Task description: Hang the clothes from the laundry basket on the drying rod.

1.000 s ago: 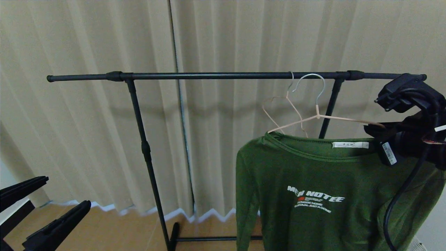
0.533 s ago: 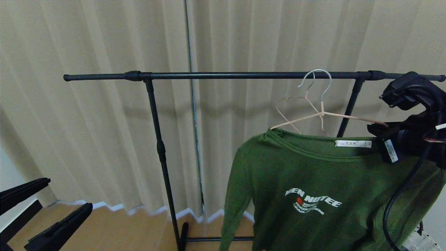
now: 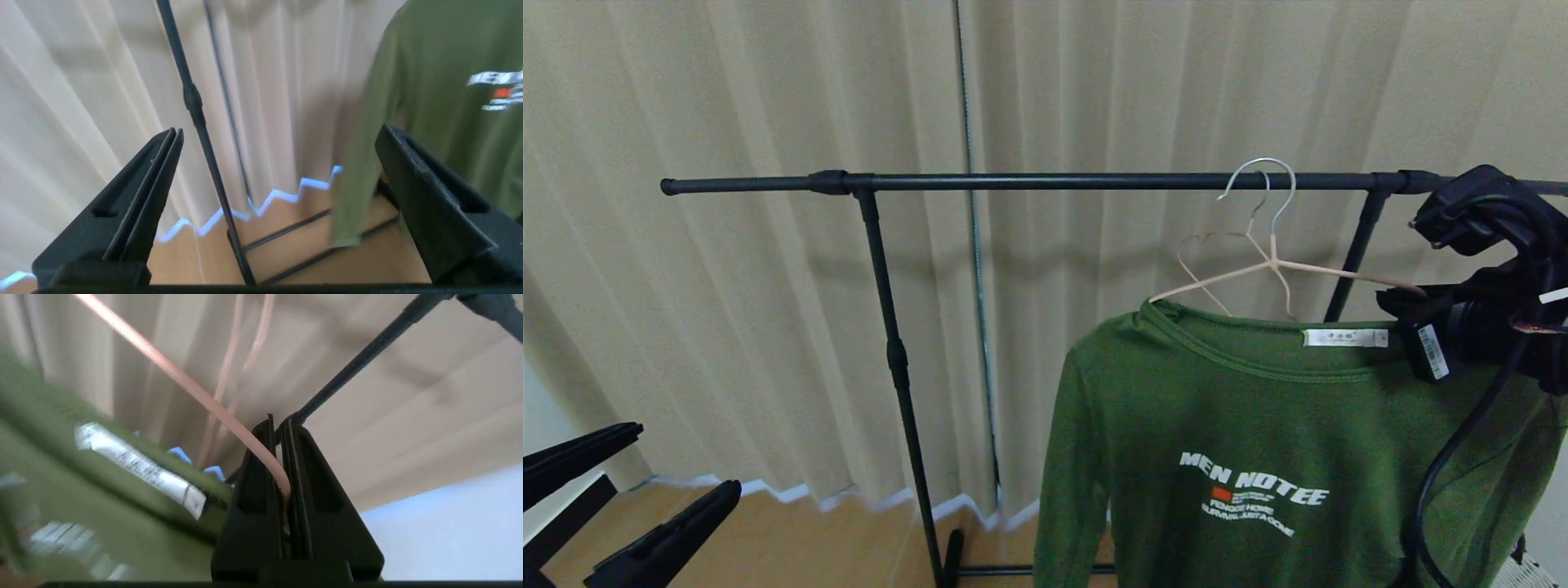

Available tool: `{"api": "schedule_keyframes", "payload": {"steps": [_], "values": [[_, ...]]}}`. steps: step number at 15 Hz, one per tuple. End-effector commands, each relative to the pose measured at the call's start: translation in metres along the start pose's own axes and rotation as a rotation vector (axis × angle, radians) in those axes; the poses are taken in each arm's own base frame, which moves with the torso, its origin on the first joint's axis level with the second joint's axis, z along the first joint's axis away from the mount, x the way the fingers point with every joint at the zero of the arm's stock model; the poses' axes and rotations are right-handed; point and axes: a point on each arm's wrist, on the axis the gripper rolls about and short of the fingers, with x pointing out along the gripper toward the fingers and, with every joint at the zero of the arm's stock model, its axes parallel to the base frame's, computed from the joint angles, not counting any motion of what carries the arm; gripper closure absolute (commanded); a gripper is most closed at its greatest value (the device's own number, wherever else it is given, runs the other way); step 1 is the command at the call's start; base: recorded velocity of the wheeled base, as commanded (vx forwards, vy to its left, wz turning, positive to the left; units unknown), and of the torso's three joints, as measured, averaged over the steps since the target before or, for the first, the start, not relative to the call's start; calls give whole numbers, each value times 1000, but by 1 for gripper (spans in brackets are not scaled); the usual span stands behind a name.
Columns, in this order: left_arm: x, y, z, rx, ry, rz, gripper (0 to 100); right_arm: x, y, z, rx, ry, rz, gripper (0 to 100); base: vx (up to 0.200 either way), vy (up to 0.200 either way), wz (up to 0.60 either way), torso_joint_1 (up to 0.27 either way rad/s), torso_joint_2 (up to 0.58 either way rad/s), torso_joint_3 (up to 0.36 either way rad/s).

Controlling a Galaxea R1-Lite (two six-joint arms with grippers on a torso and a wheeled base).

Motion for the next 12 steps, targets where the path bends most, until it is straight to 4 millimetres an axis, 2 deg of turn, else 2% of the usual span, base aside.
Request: {"api": "schedule_keyframes", "payload": {"steps": [1,6,12], "values": [[0,0,-1,-1,4,-1,0,2,1,1,-3,4,2,100,200,0,0,12,7,2],[0,0,-1,1,0,0,0,14,4,8,-5,9,4,100,200,0,0,7,2,1],[0,0,-2,2,7,-1,0,34,10,25,-4,11,-34,100,0,0,0,0,0,0]]}}
